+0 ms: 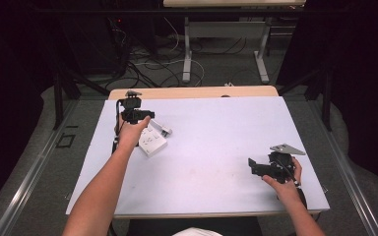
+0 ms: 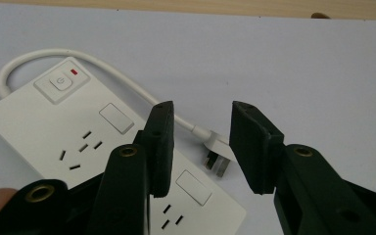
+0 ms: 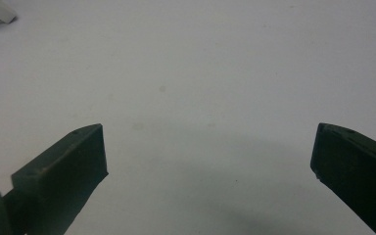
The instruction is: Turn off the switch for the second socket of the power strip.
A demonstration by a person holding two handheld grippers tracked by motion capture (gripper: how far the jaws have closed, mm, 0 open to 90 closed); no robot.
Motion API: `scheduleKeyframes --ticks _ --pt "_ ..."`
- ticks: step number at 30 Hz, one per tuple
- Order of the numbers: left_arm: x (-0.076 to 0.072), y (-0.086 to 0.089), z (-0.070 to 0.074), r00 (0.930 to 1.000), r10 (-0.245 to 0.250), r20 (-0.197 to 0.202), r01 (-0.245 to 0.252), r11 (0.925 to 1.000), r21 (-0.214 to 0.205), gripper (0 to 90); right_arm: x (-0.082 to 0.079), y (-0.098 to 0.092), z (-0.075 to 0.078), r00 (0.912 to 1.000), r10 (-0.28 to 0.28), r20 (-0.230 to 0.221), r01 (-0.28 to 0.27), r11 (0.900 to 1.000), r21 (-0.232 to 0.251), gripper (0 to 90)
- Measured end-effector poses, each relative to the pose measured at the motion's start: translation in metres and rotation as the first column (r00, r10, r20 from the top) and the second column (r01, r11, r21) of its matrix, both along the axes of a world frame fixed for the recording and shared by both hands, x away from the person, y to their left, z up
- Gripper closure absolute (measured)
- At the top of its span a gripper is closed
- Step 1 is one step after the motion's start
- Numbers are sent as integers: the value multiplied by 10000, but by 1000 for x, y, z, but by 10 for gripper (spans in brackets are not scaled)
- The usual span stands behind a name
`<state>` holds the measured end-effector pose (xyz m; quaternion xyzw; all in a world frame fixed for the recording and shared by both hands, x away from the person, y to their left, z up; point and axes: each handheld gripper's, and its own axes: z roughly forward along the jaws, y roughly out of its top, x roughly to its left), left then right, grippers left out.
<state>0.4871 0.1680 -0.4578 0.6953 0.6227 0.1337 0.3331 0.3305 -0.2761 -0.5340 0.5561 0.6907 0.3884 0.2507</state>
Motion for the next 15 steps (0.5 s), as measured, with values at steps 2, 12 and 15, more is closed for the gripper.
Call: scheduleKeyframes --ticks 2,12,15 --pt "1 1 -1 10000 -24 -95 25 10000 58 626 0 1 0 10000 -23 -38 23 10000 34 0" --pt "7 3 -7 9992 207 -333 -201 9997 172 668 0 1 -1 10000 7 -56 -7 10000 34 0" --pt "9 4 -10 9987 207 -462 -199 9997 167 681 0 1 -1 10000 25 -70 -25 10000 47 0"
